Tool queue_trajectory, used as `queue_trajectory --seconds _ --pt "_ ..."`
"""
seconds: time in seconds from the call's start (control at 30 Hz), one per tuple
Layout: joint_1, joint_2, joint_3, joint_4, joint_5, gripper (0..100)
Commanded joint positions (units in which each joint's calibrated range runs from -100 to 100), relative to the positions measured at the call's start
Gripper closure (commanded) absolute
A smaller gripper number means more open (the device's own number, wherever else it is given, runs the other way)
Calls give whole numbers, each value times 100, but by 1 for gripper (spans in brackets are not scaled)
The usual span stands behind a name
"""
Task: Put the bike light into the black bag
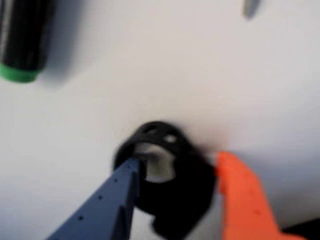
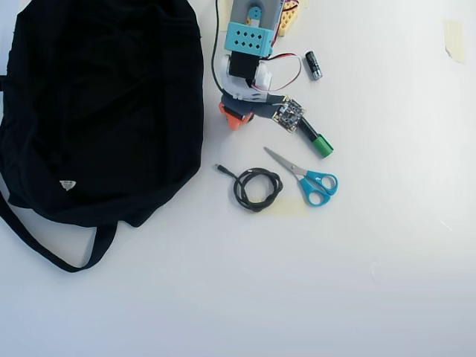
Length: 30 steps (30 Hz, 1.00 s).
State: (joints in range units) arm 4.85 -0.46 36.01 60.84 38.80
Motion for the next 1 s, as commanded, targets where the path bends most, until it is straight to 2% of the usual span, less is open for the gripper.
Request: queue_trajectory --seconds 0.0,0.1,0.43,0.67,0.97 --pt "16 -21 -52 -20 -26 92" --pt "1 -21 -52 -46 -26 98" --pt "-14 -162 -204 -3 -52 98" --pt "-44 -170 -501 66 -472 98" --pt "-51 -170 -1480 1065 -661 98"
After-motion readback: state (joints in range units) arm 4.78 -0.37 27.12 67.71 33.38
